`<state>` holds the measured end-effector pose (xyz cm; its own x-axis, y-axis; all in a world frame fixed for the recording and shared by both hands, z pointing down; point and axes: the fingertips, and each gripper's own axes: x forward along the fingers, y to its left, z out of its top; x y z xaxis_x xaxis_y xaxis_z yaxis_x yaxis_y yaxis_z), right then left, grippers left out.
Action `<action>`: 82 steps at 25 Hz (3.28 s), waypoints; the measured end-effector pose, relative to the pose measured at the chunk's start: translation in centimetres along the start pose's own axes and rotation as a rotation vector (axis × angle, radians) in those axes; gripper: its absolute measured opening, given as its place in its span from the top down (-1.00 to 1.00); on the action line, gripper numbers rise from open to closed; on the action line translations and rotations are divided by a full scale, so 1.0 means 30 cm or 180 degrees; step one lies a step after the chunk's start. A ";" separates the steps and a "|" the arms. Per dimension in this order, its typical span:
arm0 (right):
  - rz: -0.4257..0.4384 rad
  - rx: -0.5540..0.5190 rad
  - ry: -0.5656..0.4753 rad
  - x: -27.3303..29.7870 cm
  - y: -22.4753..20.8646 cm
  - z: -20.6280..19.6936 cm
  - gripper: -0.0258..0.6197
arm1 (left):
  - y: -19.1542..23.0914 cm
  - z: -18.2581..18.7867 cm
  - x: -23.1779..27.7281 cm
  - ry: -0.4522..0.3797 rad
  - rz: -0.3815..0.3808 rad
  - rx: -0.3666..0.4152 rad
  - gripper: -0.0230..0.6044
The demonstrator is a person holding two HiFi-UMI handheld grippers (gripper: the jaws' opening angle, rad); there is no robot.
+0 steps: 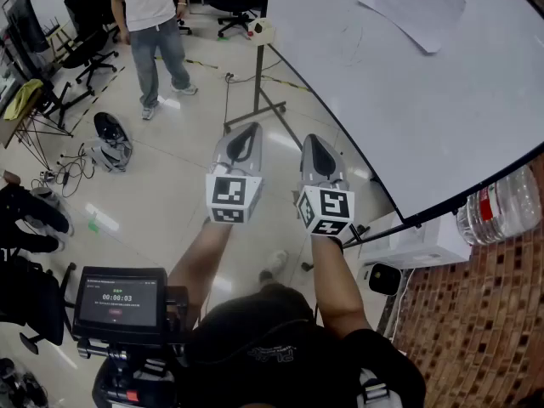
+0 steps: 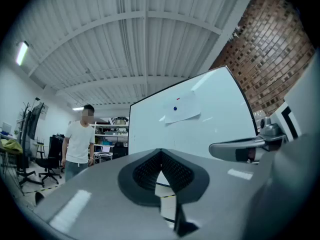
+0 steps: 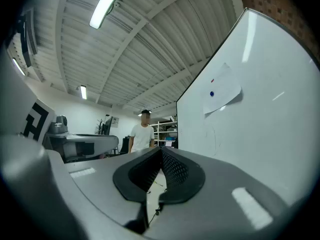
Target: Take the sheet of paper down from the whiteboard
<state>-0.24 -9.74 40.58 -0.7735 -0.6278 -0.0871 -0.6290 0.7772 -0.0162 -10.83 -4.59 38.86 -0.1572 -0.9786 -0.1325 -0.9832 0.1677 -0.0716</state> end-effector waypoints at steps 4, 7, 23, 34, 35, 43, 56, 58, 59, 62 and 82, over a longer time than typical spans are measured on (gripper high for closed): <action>-0.0055 -0.0018 -0.0031 0.076 -0.105 0.021 0.88 | -0.032 0.012 0.138 -0.0017 -0.0056 0.0041 0.92; -0.0098 -0.0021 -0.0046 0.184 -0.232 0.033 0.88 | -0.061 0.022 0.316 -0.0058 -0.0112 0.0064 0.92; -0.0829 0.0040 -0.0476 0.364 -0.795 0.265 0.88 | -0.245 0.408 1.066 -0.0722 -0.0930 0.0596 0.92; -0.1428 0.0148 -0.0786 0.339 -0.960 0.396 0.87 | -0.370 0.622 1.325 -0.1045 -0.1563 0.0690 0.70; -0.1466 0.0171 -0.0798 0.343 -0.974 0.401 0.86 | -0.376 0.625 1.353 -0.1046 -0.1610 0.0696 0.67; -0.1603 0.0215 -0.0793 0.376 -1.038 0.443 0.59 | -0.448 0.653 1.504 -0.1038 -0.1916 0.0835 0.57; -0.1547 0.0284 -0.0975 0.334 -1.062 0.583 0.45 | -0.511 0.685 1.498 -0.1018 -0.2113 0.0814 0.47; -0.1528 0.0313 -0.1016 0.332 -1.071 0.605 0.45 | -0.519 0.687 1.497 -0.1027 -0.2120 0.0820 0.48; -0.1521 0.0331 -0.1035 0.332 -1.075 0.613 0.45 | -0.522 0.686 1.498 -0.1032 -0.2114 0.0826 0.48; -0.1499 0.0375 -0.1070 0.336 -1.083 0.630 0.46 | -0.521 0.685 1.497 -0.1029 -0.2092 0.0829 0.48; -0.1684 0.0036 -0.1166 0.360 -0.993 0.673 0.88 | -0.409 0.698 1.455 -0.1074 -0.2096 0.0497 0.54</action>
<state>11.70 -38.82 20.02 -0.2809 -0.8728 -0.3990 -0.9158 0.3681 -0.1605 -3.69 -46.89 13.27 0.5197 -0.7971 -0.3074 -0.8357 -0.3996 -0.3766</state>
